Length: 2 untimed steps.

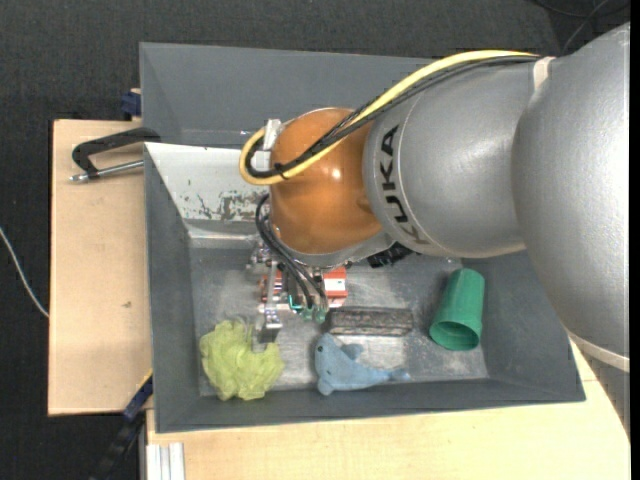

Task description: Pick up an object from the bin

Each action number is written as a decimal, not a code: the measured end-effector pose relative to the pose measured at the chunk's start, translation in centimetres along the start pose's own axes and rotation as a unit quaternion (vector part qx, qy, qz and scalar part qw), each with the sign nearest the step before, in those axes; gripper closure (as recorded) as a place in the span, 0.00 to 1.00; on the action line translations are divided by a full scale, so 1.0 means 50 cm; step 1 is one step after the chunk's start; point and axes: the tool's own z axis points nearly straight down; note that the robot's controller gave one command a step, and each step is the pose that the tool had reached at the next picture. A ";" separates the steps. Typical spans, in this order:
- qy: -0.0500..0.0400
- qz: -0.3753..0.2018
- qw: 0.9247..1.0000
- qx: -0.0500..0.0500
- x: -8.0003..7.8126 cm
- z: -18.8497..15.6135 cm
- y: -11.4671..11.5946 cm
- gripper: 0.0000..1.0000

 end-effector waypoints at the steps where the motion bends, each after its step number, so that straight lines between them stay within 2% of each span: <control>1: -0.004 0.001 1.000 -0.001 -0.004 -0.009 -0.002 0.00; 2: -0.006 -0.153 0.988 0.000 0.020 0.088 0.030 0.00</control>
Offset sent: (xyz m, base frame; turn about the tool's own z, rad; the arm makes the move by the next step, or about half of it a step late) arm -0.0233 0.0258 -0.0832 -0.5166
